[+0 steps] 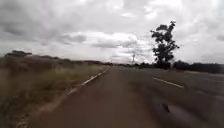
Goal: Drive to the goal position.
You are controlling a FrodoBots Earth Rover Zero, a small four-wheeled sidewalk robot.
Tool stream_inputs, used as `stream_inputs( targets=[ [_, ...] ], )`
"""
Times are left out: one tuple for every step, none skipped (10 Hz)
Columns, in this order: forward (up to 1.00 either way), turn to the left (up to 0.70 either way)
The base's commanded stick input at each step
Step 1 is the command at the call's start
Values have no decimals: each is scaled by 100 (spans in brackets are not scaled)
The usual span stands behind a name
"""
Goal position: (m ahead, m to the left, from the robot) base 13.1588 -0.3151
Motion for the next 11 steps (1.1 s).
stream_inputs(
  targets=[
    [50,0],
    [50,0],
    [50,0],
    [50,0],
    [50,0],
    [50,0],
    [50,0],
    [50,0],
    [50,0],
    [50,0],
    [50,0]
  ],
)
